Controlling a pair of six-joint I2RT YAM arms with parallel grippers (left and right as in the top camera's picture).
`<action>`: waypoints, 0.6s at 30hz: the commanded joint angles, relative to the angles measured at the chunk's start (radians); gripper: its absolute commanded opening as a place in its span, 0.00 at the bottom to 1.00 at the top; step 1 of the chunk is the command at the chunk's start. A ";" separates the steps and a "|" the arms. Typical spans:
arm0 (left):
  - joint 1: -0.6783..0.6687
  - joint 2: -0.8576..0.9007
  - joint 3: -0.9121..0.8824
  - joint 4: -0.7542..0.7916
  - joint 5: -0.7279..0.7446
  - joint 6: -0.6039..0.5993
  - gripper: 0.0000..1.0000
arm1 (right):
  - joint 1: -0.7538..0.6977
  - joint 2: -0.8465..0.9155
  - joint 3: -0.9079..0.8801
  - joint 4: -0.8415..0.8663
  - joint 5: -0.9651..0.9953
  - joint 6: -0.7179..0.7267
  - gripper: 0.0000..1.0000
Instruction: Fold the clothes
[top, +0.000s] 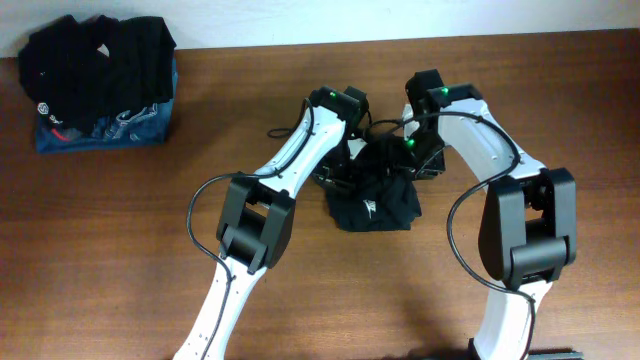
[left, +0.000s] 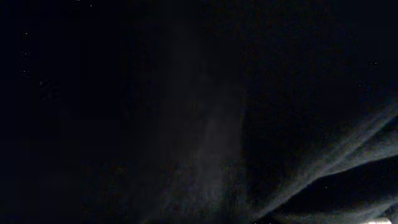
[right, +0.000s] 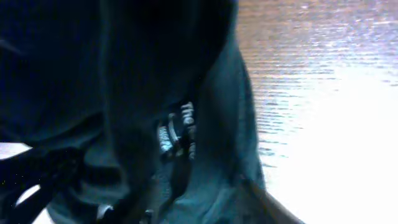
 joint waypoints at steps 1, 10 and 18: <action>0.000 0.037 -0.005 -0.005 -0.034 0.019 0.28 | 0.004 0.007 -0.037 0.011 0.031 0.028 0.25; 0.003 0.037 -0.005 -0.006 -0.034 0.019 0.28 | -0.005 0.007 -0.063 0.028 0.113 0.069 0.04; 0.004 0.037 -0.005 -0.019 -0.064 0.019 0.28 | -0.138 0.007 -0.062 -0.013 0.196 0.077 0.04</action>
